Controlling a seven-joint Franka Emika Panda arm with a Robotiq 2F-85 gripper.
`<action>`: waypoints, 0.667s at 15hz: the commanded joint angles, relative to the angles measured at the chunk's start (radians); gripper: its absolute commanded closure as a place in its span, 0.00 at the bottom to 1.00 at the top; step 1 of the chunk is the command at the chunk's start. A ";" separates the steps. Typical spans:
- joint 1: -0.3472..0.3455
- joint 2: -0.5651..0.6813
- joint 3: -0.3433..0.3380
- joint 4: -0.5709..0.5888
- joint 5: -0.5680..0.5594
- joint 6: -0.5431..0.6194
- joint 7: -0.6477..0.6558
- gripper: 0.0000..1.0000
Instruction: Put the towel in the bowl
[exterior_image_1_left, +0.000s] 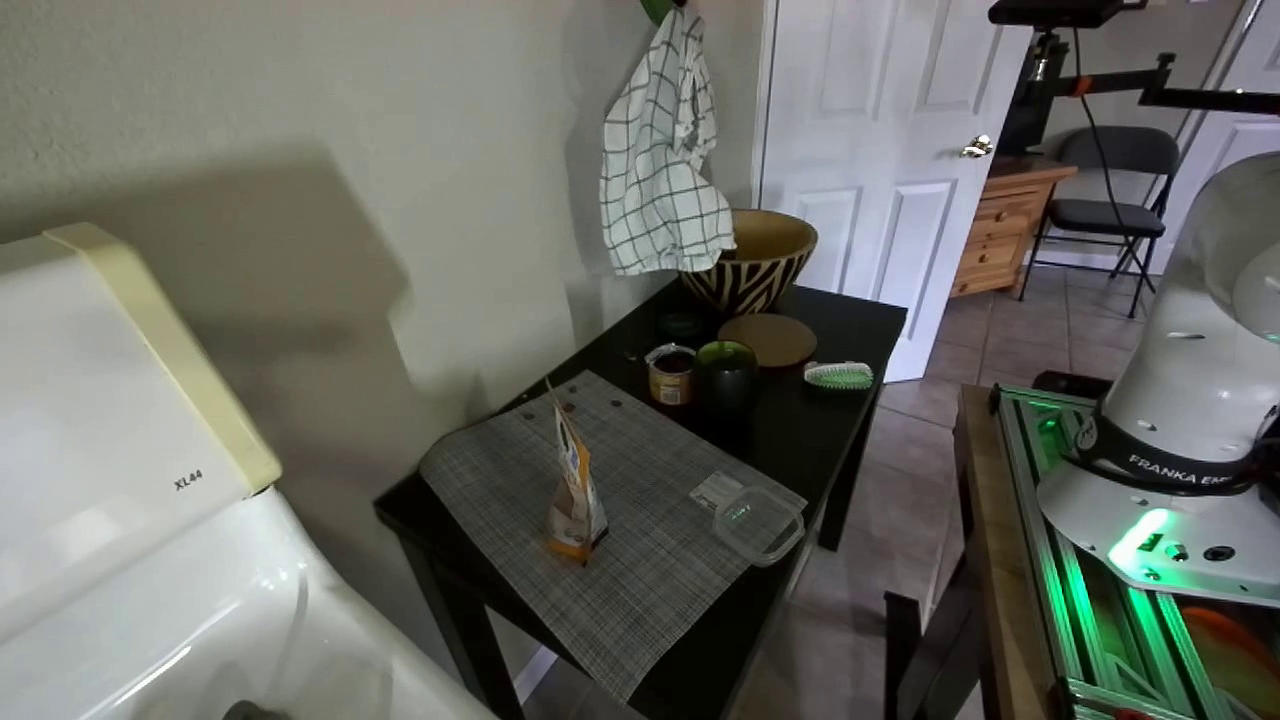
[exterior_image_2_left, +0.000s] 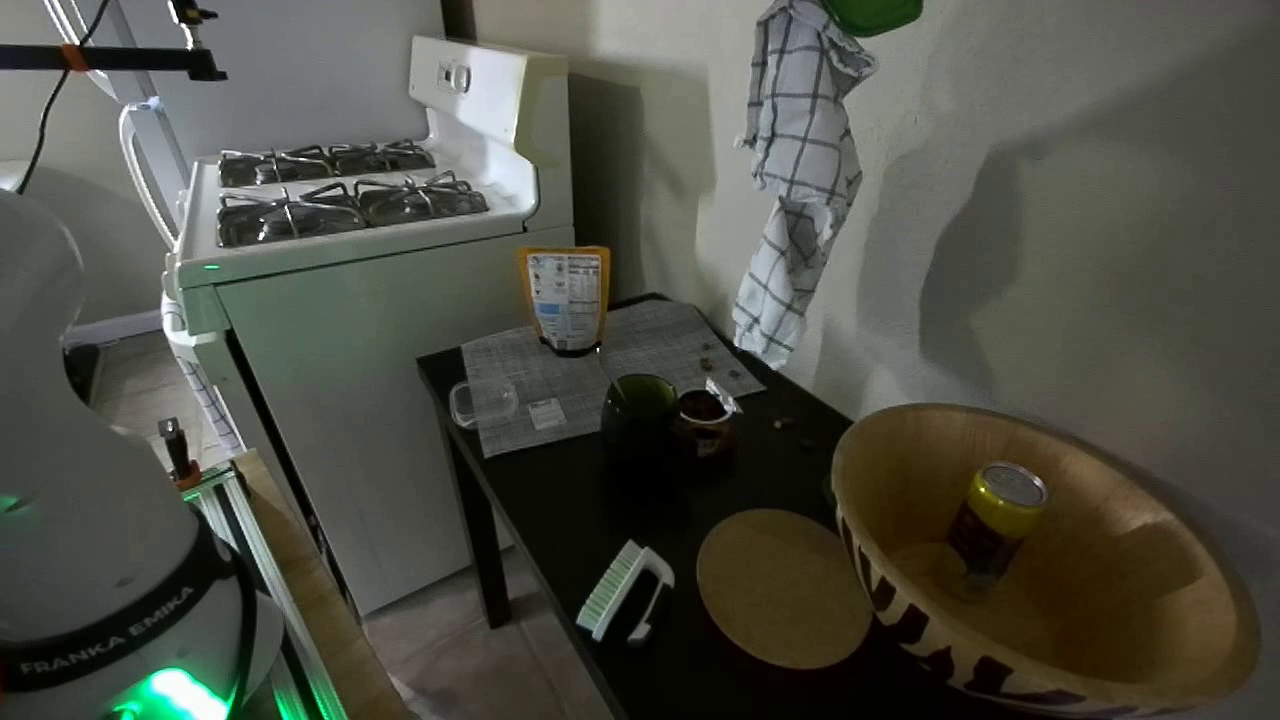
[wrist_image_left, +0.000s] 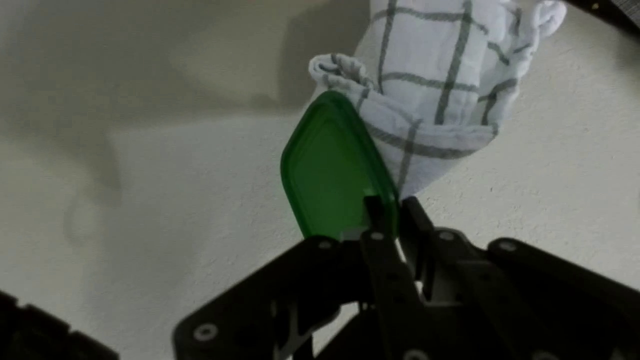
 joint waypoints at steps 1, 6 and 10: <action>-0.028 0.021 -0.009 0.028 -0.030 0.005 0.044 0.97; -0.101 0.037 -0.029 0.094 -0.066 0.008 0.093 0.97; -0.176 0.114 -0.031 0.166 -0.134 -0.003 0.163 0.97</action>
